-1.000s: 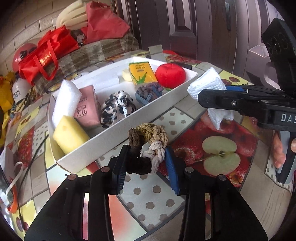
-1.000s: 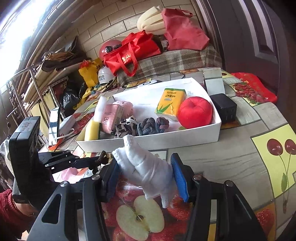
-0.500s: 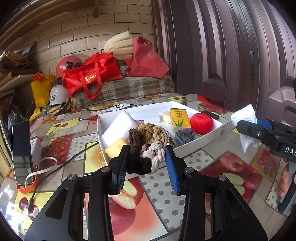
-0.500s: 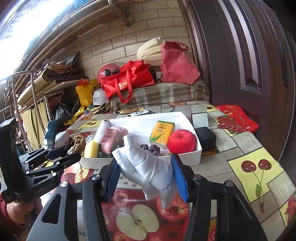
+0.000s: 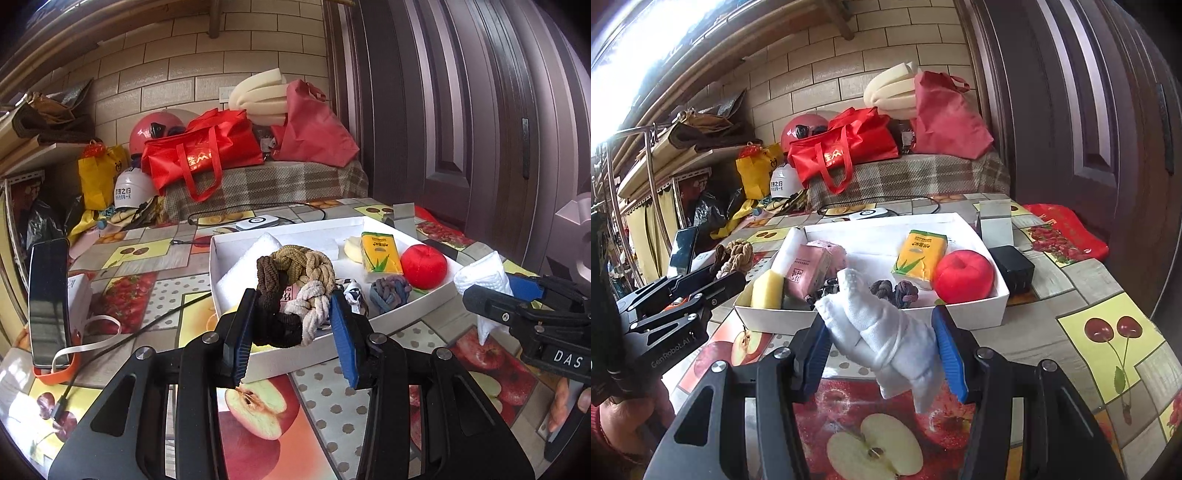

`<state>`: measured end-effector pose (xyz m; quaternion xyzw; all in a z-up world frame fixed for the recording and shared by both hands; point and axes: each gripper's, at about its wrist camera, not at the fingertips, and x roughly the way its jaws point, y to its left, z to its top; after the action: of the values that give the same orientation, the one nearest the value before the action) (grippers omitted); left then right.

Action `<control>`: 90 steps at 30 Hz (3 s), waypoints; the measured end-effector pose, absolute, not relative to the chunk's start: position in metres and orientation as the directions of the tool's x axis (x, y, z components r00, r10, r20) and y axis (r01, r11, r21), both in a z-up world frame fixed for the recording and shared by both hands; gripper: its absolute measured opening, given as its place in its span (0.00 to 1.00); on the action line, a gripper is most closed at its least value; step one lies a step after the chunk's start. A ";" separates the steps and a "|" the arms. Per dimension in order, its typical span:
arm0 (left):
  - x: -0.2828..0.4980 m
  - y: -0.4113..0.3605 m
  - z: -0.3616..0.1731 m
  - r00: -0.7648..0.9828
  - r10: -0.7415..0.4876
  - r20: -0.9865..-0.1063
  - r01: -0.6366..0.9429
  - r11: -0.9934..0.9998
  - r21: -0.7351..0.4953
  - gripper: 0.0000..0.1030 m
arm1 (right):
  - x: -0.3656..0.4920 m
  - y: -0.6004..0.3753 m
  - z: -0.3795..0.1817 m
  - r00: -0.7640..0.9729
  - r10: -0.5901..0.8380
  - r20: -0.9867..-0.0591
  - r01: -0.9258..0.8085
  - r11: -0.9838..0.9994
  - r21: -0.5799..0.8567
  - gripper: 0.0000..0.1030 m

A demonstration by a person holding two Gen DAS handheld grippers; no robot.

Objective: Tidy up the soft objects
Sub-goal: 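Carry the rope toy and white glove into the white tray and release both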

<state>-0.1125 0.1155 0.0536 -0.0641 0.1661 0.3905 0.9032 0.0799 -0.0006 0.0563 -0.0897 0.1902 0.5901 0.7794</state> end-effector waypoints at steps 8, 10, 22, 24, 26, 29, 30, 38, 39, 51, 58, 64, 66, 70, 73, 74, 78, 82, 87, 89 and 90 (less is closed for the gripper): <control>-0.112 0.129 0.054 0.642 0.683 -0.350 -0.734 0.679 -0.022 0.38 | 0.074 0.010 0.055 0.234 0.878 -0.418 -0.956 0.285 0.065 0.52; -0.112 0.133 0.054 0.641 0.685 -0.346 -0.736 0.677 -0.022 0.38 | 0.077 0.014 0.055 0.231 0.876 -0.424 -0.952 0.292 0.086 0.52; -0.101 0.149 0.055 0.629 0.695 -0.348 -0.741 0.672 0.001 0.38 | 0.075 0.037 0.056 0.234 0.881 -0.412 -0.957 0.284 0.065 0.52; -0.099 0.154 0.055 0.627 0.694 -0.354 -0.743 0.670 -0.003 0.38 | 0.074 0.042 0.056 0.236 0.880 -0.412 -0.957 0.285 0.059 0.52; -0.098 0.158 0.055 0.625 0.694 -0.357 -0.745 0.667 -0.007 0.38 | 0.075 0.047 0.056 0.237 0.880 -0.412 -0.957 0.286 0.059 0.52; -0.096 0.162 0.055 0.621 0.696 -0.359 -0.748 0.664 -0.008 0.38 | 0.079 0.053 0.056 0.237 0.878 -0.415 -0.954 0.291 0.071 0.53; -0.095 0.163 0.055 0.621 0.696 -0.361 -0.748 0.663 -0.008 0.38 | 0.080 0.055 0.056 0.237 0.878 -0.416 -0.953 0.294 0.076 0.52; -0.090 0.169 0.055 0.620 0.693 -0.367 -0.748 0.664 -0.009 0.38 | 0.082 0.067 0.056 0.235 0.880 -0.413 -0.950 0.298 0.093 0.53; -0.089 0.170 0.055 0.620 0.693 -0.369 -0.748 0.664 -0.011 0.38 | 0.082 0.068 0.056 0.235 0.880 -0.412 -0.950 0.297 0.093 0.53; -0.081 0.195 0.053 0.619 0.675 -0.402 -0.749 0.661 -0.044 0.38 | 0.085 0.088 0.056 0.214 0.874 -0.436 -0.951 0.289 0.113 0.53; -0.074 0.209 0.053 0.617 0.674 -0.406 -0.749 0.661 -0.042 0.38 | 0.093 0.105 0.053 0.195 0.862 -0.468 -0.947 0.290 0.140 0.52; -0.066 0.224 0.051 0.628 0.643 -0.439 -0.736 0.674 -0.065 0.38 | 0.106 0.119 0.048 0.166 0.852 -0.497 -0.935 0.296 0.195 0.52; -0.065 0.227 0.051 0.629 0.643 -0.437 -0.736 0.674 -0.066 0.38 | 0.107 0.123 0.048 0.169 0.850 -0.499 -0.934 0.299 0.194 0.52; -0.057 0.233 0.051 0.622 0.649 -0.437 -0.737 0.674 -0.048 0.39 | 0.106 0.134 0.048 0.182 0.846 -0.501 -0.936 0.305 0.175 0.52; -0.047 0.239 0.050 0.616 0.643 -0.455 -0.732 0.680 -0.030 0.41 | 0.110 0.142 0.047 0.199 0.837 -0.510 -0.927 0.330 0.178 0.52; -0.045 0.242 0.049 0.613 0.637 -0.468 -0.731 0.682 -0.030 0.46 | 0.114 0.144 0.046 0.204 0.831 -0.517 -0.922 0.340 0.183 0.52; -0.045 0.249 0.046 0.610 0.618 -0.497 -0.733 0.678 -0.055 0.54 | 0.126 0.148 0.042 0.219 0.809 -0.545 -0.897 0.387 0.214 0.53; -0.053 0.244 0.050 0.611 0.651 -0.451 -0.749 0.659 -0.064 0.84 | 0.129 0.140 0.044 0.249 0.814 -0.525 -0.880 0.417 0.228 0.80; -0.062 0.230 0.057 0.612 0.703 -0.362 -0.764 0.644 -0.041 1.00 | 0.136 0.127 0.045 0.268 0.831 -0.488 -0.857 0.437 0.274 1.00; -0.065 0.225 0.059 0.604 0.724 -0.332 -0.774 0.633 -0.026 1.00 | 0.132 0.124 0.049 0.290 0.837 -0.464 -0.858 0.442 0.261 1.00; -0.067 0.223 0.060 0.604 0.730 -0.321 -0.775 0.631 -0.025 1.00 | 0.130 0.122 0.051 0.308 0.837 -0.452 -0.858 0.450 0.248 1.00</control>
<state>-0.0671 0.2233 0.0600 -0.0810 0.1415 0.4218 0.8919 0.1299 0.1220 0.0508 -0.0193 0.2668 0.5240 0.8086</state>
